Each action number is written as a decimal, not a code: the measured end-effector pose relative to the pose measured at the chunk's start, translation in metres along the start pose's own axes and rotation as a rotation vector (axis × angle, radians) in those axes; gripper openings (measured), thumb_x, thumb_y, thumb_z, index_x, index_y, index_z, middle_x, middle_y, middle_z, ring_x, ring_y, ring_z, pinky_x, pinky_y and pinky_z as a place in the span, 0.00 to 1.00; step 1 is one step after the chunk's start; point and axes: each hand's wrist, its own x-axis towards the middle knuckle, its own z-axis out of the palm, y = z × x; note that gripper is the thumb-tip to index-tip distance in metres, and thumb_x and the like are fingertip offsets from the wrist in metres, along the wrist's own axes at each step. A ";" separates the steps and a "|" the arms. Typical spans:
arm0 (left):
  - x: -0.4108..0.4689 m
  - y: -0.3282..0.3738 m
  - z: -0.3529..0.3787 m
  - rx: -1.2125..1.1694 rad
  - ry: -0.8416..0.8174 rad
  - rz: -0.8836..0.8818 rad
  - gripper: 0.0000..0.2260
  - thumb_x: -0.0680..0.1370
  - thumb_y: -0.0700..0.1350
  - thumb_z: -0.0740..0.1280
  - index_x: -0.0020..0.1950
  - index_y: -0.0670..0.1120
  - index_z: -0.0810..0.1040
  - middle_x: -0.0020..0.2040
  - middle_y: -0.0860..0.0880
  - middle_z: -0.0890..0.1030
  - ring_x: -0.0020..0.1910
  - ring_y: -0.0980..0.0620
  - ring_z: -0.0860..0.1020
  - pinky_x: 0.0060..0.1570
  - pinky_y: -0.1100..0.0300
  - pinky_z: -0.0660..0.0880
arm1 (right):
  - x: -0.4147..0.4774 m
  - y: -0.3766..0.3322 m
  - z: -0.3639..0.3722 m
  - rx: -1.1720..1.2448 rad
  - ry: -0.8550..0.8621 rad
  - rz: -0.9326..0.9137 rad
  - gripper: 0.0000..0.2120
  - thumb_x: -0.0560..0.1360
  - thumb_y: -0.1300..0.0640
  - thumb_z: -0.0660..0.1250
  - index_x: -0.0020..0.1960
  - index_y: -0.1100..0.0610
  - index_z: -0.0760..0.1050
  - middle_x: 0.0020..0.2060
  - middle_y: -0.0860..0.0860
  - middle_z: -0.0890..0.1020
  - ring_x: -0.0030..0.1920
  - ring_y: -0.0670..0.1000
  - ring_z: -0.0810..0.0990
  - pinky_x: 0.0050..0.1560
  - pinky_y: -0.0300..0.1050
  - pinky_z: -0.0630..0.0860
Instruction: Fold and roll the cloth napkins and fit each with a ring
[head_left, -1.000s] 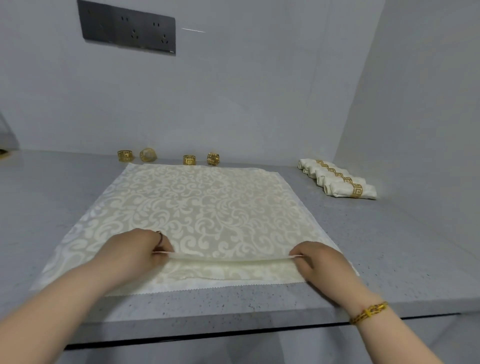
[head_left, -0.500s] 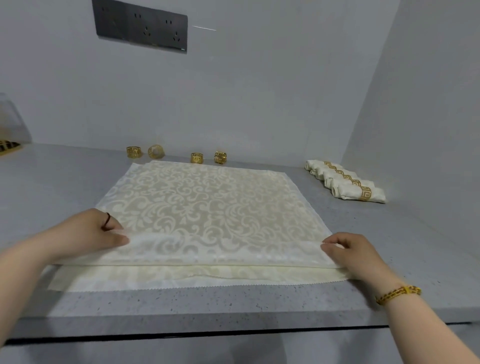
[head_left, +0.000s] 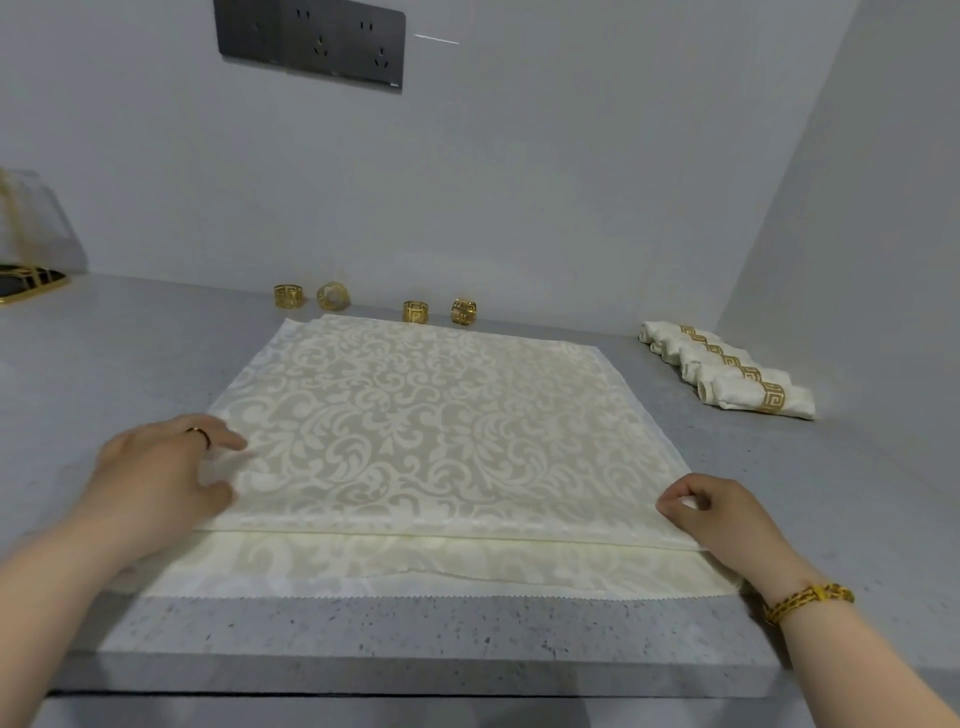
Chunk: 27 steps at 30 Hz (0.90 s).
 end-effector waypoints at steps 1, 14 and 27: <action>-0.004 0.007 -0.001 0.022 -0.011 0.079 0.18 0.71 0.39 0.68 0.59 0.51 0.76 0.66 0.50 0.72 0.66 0.48 0.68 0.67 0.55 0.56 | 0.000 0.000 0.000 0.010 -0.010 -0.005 0.10 0.73 0.61 0.67 0.34 0.52 0.75 0.35 0.45 0.77 0.35 0.43 0.71 0.36 0.34 0.66; -0.041 0.096 0.029 -0.042 -0.083 0.610 0.18 0.77 0.57 0.52 0.60 0.58 0.75 0.59 0.64 0.75 0.57 0.66 0.74 0.47 0.74 0.65 | -0.002 -0.019 -0.003 -0.486 -0.083 -0.038 0.04 0.76 0.56 0.60 0.46 0.50 0.73 0.51 0.49 0.75 0.58 0.52 0.70 0.53 0.42 0.66; -0.047 0.093 0.028 -0.046 0.021 0.588 0.10 0.66 0.57 0.60 0.29 0.59 0.77 0.26 0.66 0.74 0.35 0.61 0.70 0.26 0.76 0.58 | -0.051 -0.093 0.094 -0.223 -0.106 -0.757 0.14 0.66 0.54 0.58 0.43 0.51 0.82 0.38 0.43 0.84 0.40 0.40 0.80 0.45 0.28 0.72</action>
